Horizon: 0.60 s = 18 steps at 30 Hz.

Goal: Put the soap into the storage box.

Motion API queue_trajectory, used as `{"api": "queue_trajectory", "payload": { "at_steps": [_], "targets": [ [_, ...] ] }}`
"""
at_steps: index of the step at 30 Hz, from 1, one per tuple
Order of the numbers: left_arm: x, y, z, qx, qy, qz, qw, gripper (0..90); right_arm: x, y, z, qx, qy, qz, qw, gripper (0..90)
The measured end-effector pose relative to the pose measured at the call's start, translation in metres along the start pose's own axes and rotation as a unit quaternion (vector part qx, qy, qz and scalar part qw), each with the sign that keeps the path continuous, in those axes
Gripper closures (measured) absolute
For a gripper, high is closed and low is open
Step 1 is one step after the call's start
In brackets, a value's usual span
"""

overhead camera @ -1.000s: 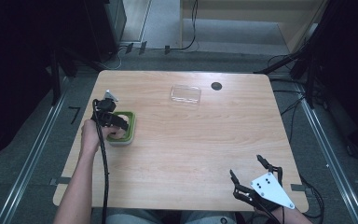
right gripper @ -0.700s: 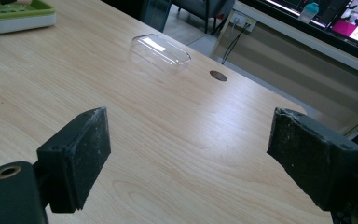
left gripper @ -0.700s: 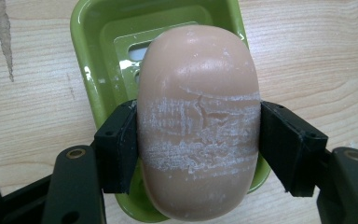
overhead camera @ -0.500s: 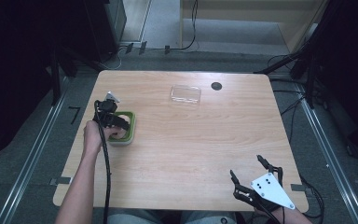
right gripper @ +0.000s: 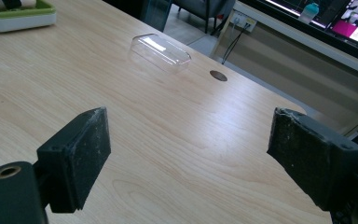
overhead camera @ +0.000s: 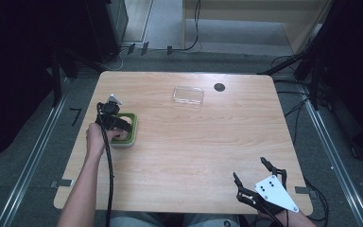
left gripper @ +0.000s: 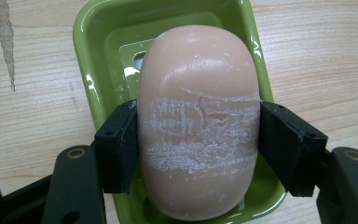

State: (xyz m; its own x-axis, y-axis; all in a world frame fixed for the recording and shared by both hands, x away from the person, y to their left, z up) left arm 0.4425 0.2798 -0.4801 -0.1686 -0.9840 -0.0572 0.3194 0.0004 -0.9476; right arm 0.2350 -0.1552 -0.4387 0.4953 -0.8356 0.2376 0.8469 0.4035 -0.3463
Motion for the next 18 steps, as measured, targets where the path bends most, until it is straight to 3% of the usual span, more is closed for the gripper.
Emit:
{"api": "queue_trajectory", "payload": {
  "at_steps": [18],
  "targets": [
    [-0.0035, 0.0075, -0.0008, 0.006, -0.009, 0.006, 0.9999, 34.4, -0.0009, 0.0000, 0.0002, 0.000, -0.003, 0.001, 1.0000, 13.2]
  ]
}}
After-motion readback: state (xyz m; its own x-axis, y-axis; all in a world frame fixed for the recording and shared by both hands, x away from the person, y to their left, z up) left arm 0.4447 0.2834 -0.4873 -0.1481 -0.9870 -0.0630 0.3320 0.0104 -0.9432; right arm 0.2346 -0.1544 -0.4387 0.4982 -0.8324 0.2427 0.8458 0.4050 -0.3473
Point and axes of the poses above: each handheld gripper's, and its own axes: y roughly forward along the jaws, z roughly out of its top, x roughly to its right, the point moved 6 cm from there along y, roughly forward along the jaws, and after that the axes turned 7 degrees about z, right-handed, at the moved point
